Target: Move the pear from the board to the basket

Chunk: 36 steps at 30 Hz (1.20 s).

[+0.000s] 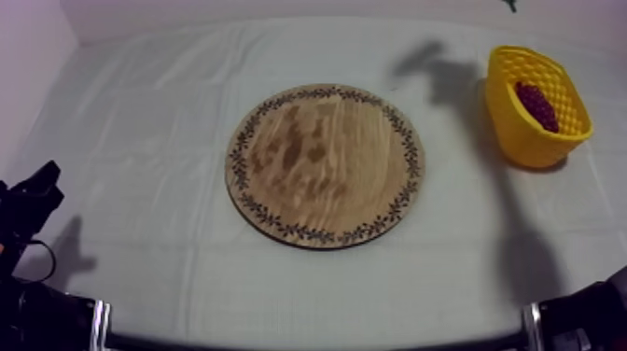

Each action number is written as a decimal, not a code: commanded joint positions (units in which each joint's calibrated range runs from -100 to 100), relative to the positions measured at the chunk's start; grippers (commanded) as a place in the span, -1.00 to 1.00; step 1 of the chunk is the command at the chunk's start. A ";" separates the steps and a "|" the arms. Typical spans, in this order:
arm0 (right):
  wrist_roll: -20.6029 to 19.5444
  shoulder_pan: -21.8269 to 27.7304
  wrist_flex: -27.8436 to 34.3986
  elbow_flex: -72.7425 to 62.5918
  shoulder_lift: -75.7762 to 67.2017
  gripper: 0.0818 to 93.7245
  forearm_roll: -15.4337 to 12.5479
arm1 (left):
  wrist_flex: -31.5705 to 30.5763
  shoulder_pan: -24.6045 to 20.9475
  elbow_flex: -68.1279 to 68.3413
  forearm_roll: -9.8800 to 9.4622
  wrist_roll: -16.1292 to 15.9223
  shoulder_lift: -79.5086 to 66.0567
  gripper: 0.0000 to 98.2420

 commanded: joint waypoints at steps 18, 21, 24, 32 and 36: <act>-11.41 9.03 -9.96 25.15 -5.41 -0.34 4.61 | -0.01 0.00 0.00 -0.01 0.00 0.00 -1.00; -12.13 9.48 -11.30 28.27 -5.41 -0.34 4.95 | -0.01 0.00 0.00 -0.01 0.00 0.00 -1.00; -12.61 9.50 -12.81 31.55 -5.18 -0.33 5.01 | -0.01 0.00 0.00 -0.01 0.00 0.00 -1.00; -13.03 8.88 -16.46 36.30 -3.03 0.09 3.90 | -0.01 0.00 0.00 -0.01 0.00 0.00 -1.00; -12.52 8.69 -18.12 36.62 -1.89 0.22 3.34 | -0.01 0.00 0.00 -0.01 0.00 0.00 -1.00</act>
